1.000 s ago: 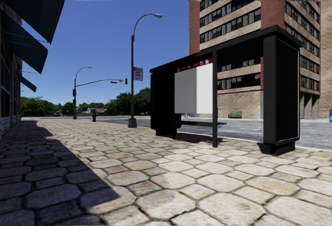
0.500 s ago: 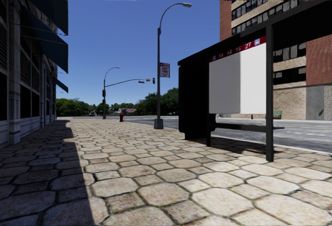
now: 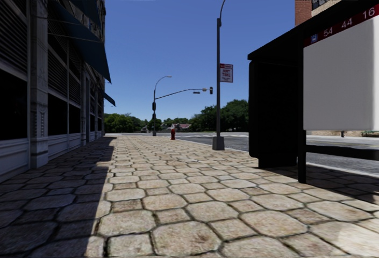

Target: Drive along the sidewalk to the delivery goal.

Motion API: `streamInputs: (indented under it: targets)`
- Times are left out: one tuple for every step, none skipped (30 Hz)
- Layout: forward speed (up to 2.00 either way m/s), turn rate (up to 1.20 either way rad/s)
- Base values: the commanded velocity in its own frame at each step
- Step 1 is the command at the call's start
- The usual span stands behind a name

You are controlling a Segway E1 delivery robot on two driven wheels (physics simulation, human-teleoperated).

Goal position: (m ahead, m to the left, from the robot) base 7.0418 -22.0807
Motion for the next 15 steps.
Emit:
streamInputs:
  targets:
    - [2.0,0.45]
    - [2.0,0.45]
    - [2.0,0.45]
    - [2.0,0.45]
    - [2.0,0.45]
    - [2.0,0.45]
    - [2.0,0.45]
    - [2.0,0.45]
    - [2.0,0.45]
    - [2.0,0.45]
    - [2.0,0.45]
    - [2.0,0.45]
    - [2.0,0.45]
    - [2.0,0.45]
    - [2.0,0.45]
